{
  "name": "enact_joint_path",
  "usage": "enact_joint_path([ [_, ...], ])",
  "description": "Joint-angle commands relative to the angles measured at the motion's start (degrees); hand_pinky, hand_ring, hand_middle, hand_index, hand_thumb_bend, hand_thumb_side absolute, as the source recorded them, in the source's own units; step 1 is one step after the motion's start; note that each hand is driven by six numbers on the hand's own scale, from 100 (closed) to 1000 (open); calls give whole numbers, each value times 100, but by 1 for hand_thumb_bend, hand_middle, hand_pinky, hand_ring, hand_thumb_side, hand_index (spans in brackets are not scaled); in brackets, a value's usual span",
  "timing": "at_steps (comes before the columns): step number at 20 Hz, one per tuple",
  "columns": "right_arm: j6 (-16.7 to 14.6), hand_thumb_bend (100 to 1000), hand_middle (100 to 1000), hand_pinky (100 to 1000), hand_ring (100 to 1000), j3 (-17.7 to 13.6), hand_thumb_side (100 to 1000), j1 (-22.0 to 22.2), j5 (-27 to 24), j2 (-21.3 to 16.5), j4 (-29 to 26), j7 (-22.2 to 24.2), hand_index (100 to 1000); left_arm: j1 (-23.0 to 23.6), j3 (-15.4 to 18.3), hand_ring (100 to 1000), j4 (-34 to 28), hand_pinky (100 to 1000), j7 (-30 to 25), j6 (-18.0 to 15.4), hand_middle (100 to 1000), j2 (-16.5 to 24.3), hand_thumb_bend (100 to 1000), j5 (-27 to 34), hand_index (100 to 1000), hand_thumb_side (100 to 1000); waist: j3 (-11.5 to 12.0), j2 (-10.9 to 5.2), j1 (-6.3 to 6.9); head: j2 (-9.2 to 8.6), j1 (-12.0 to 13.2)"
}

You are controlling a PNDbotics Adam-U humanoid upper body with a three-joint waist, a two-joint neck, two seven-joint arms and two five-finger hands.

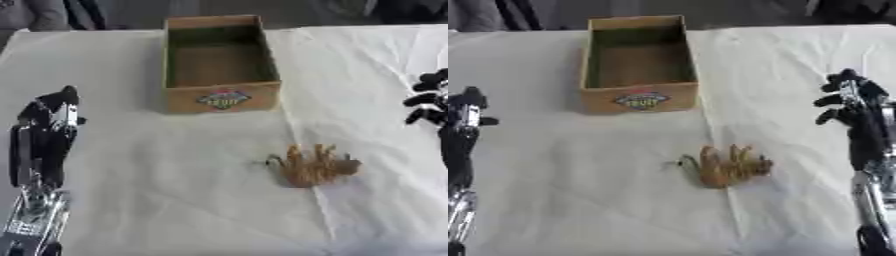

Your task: Pick up objects on the table and place them in the box.

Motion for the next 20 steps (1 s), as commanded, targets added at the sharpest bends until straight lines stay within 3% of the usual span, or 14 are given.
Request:
enact_joint_path([
  [1, -7, 100, 560, 334, 523, -37, 616, -48, 23, -85, -126, 23, 667, -43, -10, 765, -77, 541, 2, -16, 495, 59, 341, -26, 607, 494, -4, -86, -3, -7, -14],
  [12, -67, 100, 580, 346, 543, -18, 584, -21, 139, -229, -167, 167, 678, -48, -12, 766, -73, 541, -3, -20, 495, 64, 341, -35, 608, 494, 4, -86, -23, -23, -20],
  [20, -419, 100, 662, 395, 639, 217, 451, 109, 790, -929, -362, 841, 728, -53, -25, 766, -67, 541, -20, -23, 495, 79, 341, -37, 608, 494, 38, -84, -65, -48, -34],
])
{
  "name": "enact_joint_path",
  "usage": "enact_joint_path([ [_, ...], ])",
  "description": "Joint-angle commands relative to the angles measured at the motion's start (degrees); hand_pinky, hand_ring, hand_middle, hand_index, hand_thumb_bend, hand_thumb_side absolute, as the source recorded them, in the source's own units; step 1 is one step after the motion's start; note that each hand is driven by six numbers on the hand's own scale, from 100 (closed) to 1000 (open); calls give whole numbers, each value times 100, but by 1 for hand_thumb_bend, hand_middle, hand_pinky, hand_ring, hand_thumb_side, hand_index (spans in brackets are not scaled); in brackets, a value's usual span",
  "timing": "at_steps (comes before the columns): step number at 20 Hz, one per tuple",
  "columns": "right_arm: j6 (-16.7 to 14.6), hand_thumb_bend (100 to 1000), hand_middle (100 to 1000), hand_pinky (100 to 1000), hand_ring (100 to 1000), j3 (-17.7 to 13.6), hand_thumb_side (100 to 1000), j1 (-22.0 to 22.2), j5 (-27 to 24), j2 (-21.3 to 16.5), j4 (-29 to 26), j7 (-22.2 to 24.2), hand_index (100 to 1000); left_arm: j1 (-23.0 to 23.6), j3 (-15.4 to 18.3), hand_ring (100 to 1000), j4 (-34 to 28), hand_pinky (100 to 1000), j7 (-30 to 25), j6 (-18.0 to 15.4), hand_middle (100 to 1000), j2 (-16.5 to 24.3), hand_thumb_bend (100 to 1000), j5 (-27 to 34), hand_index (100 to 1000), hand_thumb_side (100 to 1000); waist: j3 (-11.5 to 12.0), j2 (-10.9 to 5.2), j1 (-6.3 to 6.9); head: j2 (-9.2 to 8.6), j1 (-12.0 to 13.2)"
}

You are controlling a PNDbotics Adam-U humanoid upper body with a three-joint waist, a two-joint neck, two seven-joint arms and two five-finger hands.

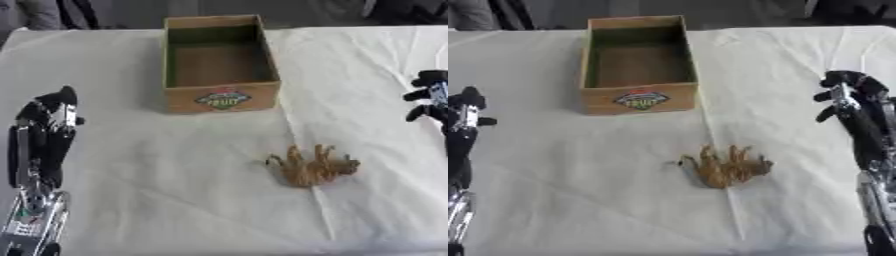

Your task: Pick up objects on the table and place them in the box.

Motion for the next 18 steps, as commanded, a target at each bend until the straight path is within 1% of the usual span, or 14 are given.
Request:
enact_joint_path([
  [1, -182, 100, 678, 406, 658, 114, 436, 10, 334, -507, -232, 309, 742, -53, -25, 766, -66, 541, -17, -18, 495, 82, 340, -35, 608, 494, 11, -85, -20, -47, -10],
  [3, -312, 100, 706, 429, 690, 211, 410, 43, 531, -753, -278, 506, 768, -48, -29, 766, -63, 541, -20, -18, 495, 88, 340, -36, 608, 494, 19, -90, -31, -46, -12],
  [6, -491, 100, 743, 465, 733, 329, 336, 63, 844, -1018, -310, 819, 807, -46, -33, 766, -61, 541, -24, -20, 495, 95, 340, -35, 608, 494, 24, -94, -44, -48, -14],
  [7, -547, 100, 748, 471, 739, 366, 331, 62, 952, -1081, -314, 927, 814, -44, -34, 766, -60, 541, -25, -20, 495, 96, 340, -35, 608, 494, 25, -95, -48, -48, -16],
  [10, -693, 100, 771, 499, 762, 470, 305, 35, 1282, -1206, -317, 1257, 842, -43, -38, 766, -55, 541, -29, -22, 495, 98, 340, -35, 608, 494, 30, -97, -57, -52, -20],
  [14, -861, 100, 784, 518, 778, 575, 315, -25, 1715, -1305, -312, 1684, 857, -39, -40, 766, -51, 541, -31, -23, 495, 104, 341, -35, 608, 495, 39, -99, -66, -54, -32],
  [18, -962, 100, 798, 542, 799, 658, 278, -104, 2040, -1370, -265, 1887, 869, -37, -43, 766, -47, 541, -35, -24, 495, 104, 340, -34, 608, 495, 49, -101, -73, -60, -31],
])
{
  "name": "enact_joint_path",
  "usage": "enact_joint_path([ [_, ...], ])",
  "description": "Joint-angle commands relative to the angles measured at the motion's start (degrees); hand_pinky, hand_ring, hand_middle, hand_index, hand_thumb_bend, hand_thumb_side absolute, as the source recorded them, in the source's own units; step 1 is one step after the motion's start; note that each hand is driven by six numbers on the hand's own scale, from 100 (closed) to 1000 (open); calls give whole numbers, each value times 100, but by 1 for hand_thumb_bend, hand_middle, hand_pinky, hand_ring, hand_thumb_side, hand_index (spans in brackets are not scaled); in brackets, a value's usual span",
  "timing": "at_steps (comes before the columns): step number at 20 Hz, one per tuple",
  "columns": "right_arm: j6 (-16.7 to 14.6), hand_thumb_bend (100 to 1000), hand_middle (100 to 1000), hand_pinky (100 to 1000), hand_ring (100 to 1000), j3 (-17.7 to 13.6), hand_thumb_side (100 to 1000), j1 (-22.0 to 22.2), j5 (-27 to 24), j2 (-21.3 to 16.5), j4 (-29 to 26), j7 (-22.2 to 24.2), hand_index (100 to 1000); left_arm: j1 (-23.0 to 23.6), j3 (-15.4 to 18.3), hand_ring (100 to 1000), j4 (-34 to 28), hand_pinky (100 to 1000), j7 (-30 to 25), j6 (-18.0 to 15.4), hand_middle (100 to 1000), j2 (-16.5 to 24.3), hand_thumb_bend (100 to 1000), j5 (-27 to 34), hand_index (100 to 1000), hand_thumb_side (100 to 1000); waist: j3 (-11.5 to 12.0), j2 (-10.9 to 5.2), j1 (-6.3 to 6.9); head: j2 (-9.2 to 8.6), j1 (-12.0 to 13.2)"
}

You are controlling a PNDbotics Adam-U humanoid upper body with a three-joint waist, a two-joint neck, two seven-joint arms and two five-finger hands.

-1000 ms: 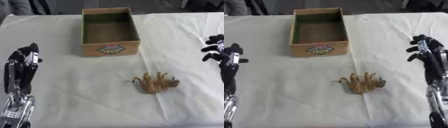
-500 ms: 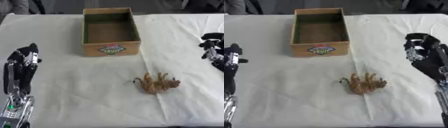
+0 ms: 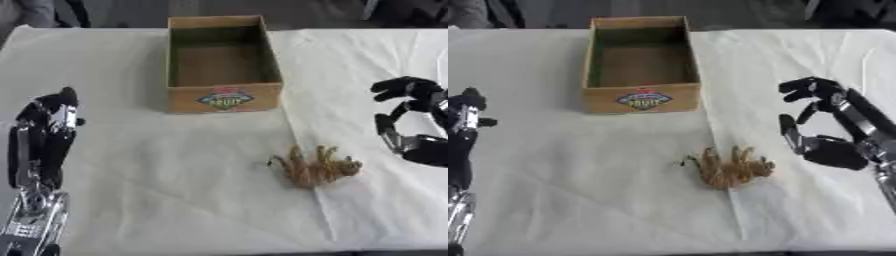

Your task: Pick up objects on the table and place them in the box.

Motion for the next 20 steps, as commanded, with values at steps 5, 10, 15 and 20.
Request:
enact_joint_path([
  [5, -213, 100, 819, 576, 828, 160, 321, -170, 568, -339, 26, 301, 880, -33, -12, 766, -59, 541, -23, -16, 495, 101, 341, -32, 608, 495, 16, -98, -16, -60, -33],
  [10, -301, 100, 818, 579, 827, 238, 338, -216, 753, -383, 143, 345, 880, -28, -14, 766, -51, 541, -26, -17, 495, 102, 341, -31, 607, 495, 15, -96, -20, -58, -44],
  [15, -382, 100, 826, 596, 836, 336, 371, -235, 988, -425, 227, 378, 887, -25, -16, 766, -50, 541, -29, -17, 494, 104, 341, -32, 607, 495, 31, -100, -24, -55, -49],
  [20, -482, 100, 838, 609, 846, 440, 440, -244, 1119, -454, 253, 486, 897, -23, -20, 766, -49, 541, -33, -15, 494, 106, 342, -31, 607, 495, 42, -103, -25, -47, -54],
])
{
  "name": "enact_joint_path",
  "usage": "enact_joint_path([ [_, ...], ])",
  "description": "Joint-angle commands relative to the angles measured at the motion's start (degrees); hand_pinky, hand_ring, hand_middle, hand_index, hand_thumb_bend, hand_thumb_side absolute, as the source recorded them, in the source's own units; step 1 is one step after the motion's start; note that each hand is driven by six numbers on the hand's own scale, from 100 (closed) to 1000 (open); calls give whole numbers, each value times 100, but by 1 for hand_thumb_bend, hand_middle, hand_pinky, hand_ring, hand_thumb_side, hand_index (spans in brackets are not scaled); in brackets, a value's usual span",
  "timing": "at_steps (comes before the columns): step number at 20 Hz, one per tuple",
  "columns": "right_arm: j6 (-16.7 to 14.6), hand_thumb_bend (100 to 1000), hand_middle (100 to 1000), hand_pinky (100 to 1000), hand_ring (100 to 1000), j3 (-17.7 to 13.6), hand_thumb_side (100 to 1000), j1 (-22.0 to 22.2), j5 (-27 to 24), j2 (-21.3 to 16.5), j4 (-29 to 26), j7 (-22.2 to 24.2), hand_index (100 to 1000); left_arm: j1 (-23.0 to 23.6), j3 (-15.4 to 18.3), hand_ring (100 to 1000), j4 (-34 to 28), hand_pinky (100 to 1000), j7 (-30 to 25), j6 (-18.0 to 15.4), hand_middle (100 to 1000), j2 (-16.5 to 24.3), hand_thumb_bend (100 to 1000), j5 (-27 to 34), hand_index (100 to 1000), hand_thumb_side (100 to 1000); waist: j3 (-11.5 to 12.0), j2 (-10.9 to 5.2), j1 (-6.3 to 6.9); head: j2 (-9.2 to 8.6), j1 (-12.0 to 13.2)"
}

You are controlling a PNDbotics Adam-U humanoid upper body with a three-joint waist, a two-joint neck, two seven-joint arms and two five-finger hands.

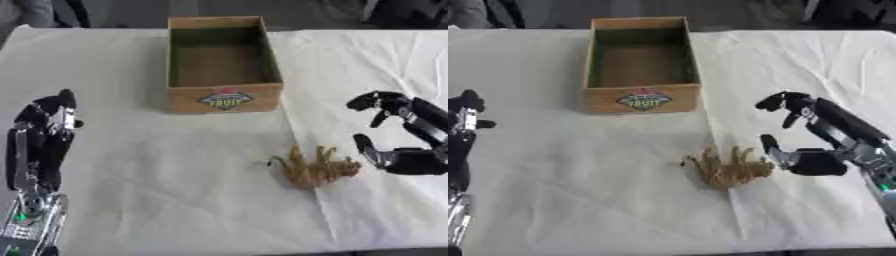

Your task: Pick up objects on the table and place them in the box.

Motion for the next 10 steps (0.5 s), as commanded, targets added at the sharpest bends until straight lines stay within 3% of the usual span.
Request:
enact_joint_path([
  [1, -76, 110, 852, 621, 856, 13, 475, -47, 91, -220, -37, 77, 908, -28, -18, 766, -66, 541, -12, -11, 494, 106, 342, -32, 607, 495, 5, -93, -5, -46, -10],
  [10, -201, 177, 926, 664, 897, 98, 516, 2, 492, -220, -166, 275, 976, -28, -21, 765, -66, 541, -17, -8, 493, 108, 343, -31, 607, 495, 2, -92, -1, -39, -5],
])
